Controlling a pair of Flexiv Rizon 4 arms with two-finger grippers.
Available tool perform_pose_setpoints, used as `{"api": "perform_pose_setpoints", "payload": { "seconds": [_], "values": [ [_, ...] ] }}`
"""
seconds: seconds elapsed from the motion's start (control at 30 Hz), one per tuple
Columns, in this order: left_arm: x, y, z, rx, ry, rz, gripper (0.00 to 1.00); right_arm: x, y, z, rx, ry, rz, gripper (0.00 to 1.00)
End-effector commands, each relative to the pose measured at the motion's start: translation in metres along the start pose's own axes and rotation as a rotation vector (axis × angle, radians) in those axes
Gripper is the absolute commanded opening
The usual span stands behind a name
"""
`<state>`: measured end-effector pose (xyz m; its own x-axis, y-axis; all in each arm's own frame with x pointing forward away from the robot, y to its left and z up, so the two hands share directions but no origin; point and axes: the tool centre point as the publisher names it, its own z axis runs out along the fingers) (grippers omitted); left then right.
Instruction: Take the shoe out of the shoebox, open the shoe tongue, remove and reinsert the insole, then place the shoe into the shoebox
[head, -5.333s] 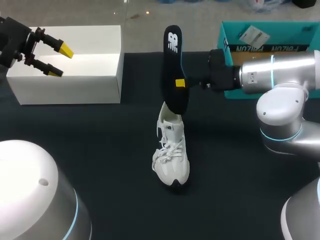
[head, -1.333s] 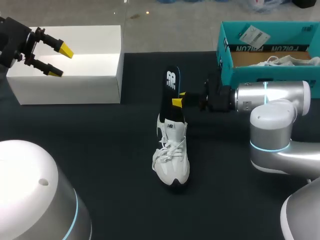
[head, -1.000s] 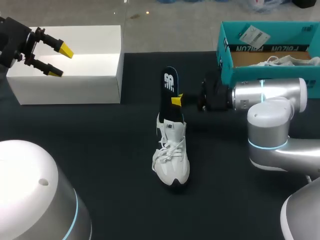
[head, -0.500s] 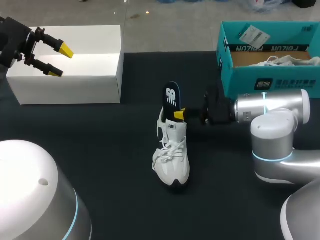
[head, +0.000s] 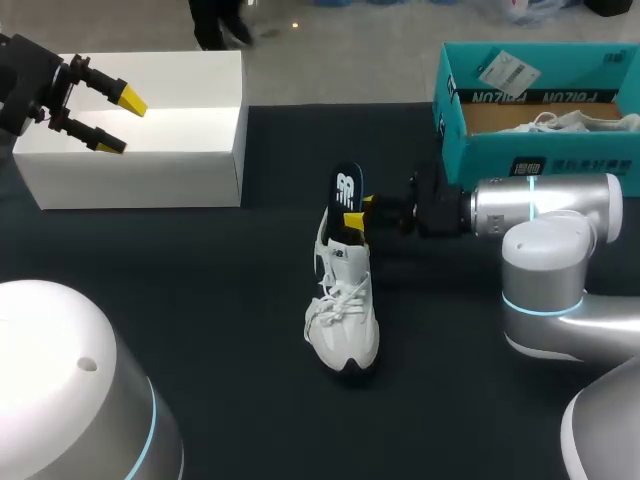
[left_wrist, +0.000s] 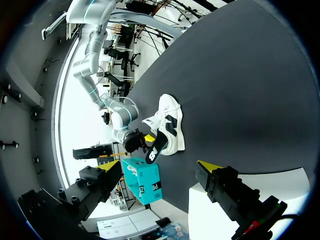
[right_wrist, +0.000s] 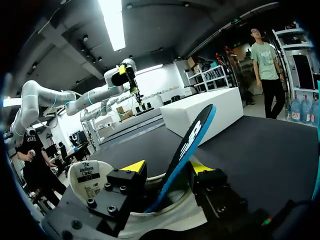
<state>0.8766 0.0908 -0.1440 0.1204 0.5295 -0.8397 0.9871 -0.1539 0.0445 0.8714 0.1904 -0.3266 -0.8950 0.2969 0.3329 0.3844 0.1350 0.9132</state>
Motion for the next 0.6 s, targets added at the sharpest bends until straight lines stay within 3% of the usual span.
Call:
{"api": "perform_pose_setpoints", "payload": {
  "seconds": [0.03, 0.13, 0.17, 0.23, 0.6],
  "values": [
    [-0.001, 0.000, 0.000, 0.000, 0.004, 0.000, 1.00, -0.010, 0.011, 0.012, -0.009, -0.001, -0.015, 0.49],
    [-0.001, 0.000, 0.000, 0.000, 0.004, 0.000, 1.00, -0.016, 0.019, 0.013, -0.029, -0.011, -0.028, 0.44],
    [-0.001, 0.000, 0.000, 0.000, 0.004, 0.000, 1.00, -0.016, 0.022, 0.013, -0.042, -0.013, -0.029, 0.33],
    [-0.001, 0.000, 0.000, 0.000, 0.004, 0.000, 1.00, -0.017, 0.024, 0.013, -0.044, -0.013, -0.030, 0.00],
    [-0.001, 0.000, 0.000, 0.000, 0.004, 0.000, 1.00, -0.009, 0.002, 0.012, -0.050, -0.008, 0.039, 0.00]
  ]
}}
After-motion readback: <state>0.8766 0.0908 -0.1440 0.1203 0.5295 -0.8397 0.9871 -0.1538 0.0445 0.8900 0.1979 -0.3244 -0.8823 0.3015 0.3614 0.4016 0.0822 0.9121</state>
